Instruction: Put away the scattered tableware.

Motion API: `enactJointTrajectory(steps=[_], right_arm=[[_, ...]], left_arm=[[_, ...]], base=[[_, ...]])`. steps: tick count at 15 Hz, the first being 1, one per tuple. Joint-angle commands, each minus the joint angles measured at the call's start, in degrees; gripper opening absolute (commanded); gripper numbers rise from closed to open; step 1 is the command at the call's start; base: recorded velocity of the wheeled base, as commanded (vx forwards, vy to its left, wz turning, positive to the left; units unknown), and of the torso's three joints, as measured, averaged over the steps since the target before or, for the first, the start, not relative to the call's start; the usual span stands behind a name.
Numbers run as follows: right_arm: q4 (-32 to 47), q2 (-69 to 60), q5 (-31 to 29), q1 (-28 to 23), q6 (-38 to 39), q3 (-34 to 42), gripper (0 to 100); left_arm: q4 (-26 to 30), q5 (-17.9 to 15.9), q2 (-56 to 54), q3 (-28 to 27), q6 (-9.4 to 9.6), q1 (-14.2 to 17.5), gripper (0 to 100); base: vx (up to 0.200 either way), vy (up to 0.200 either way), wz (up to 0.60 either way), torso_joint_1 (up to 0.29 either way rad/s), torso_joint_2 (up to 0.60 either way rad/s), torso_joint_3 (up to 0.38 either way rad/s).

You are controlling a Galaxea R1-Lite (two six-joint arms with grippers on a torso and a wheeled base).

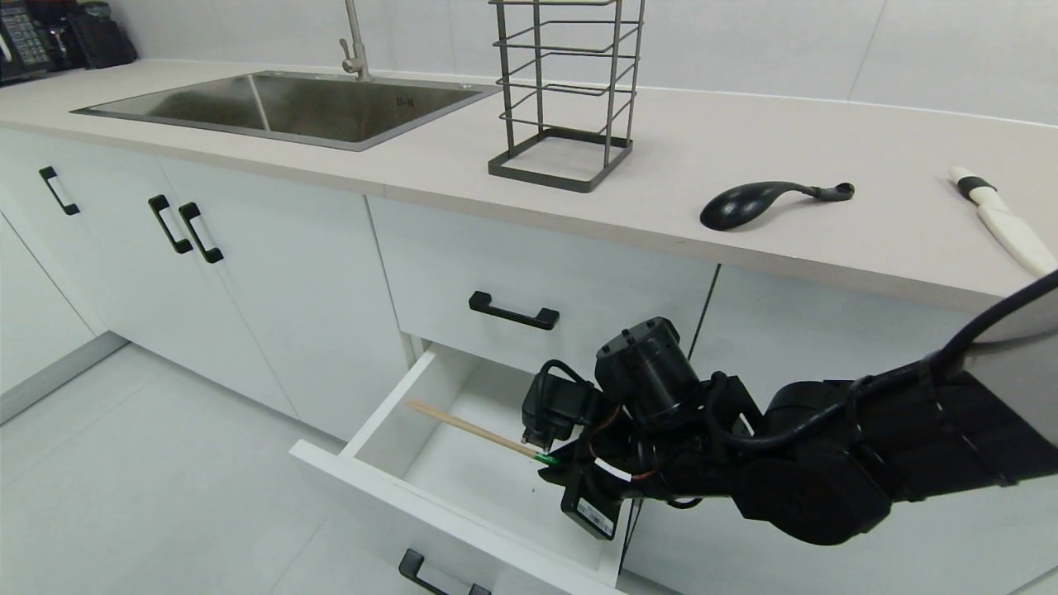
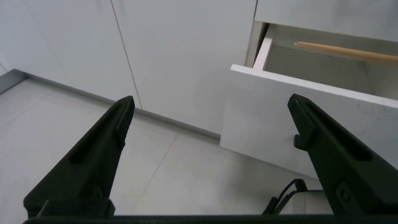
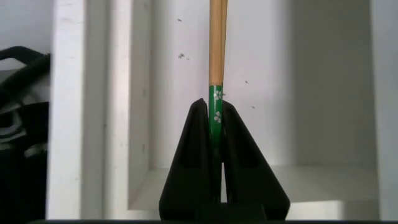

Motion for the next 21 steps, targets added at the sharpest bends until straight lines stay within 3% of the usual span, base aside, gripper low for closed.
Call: enactJointTrajectory(steps=[1,5,8,21], right_arm=[[0.07,0.32,-1.46,0.55,-0.01,-1.55,0],[0.25,1.99,-1.55,1.34,-0.01,-4.72,0],[5.26,4.19,-1.64,1.25,-0.09,-9.38,0],[5.08,13.77,-4.18,-0.16,0.26,-14.74,0]], left_arm=[[0.0,-0.04,0.07,0.01,-0.01,0.01,100],[0.0,0.05,0.07,0.01,-0.01,0.01,100],[0.0,-0.04,0.07,0.01,-0.01,0.01,100],[0.0,0.05,0.07,0.01,-0.01,0.01,100]], base=[[0.0,0.0,0.0,0.0,0.0,0.0],[0.0,0.0,0.0,0.0,0.0,0.0],[0.0,0.0,0.0,0.002,0.0,0.017],[0.0,0.0,0.0,0.0,0.0,0.0]])
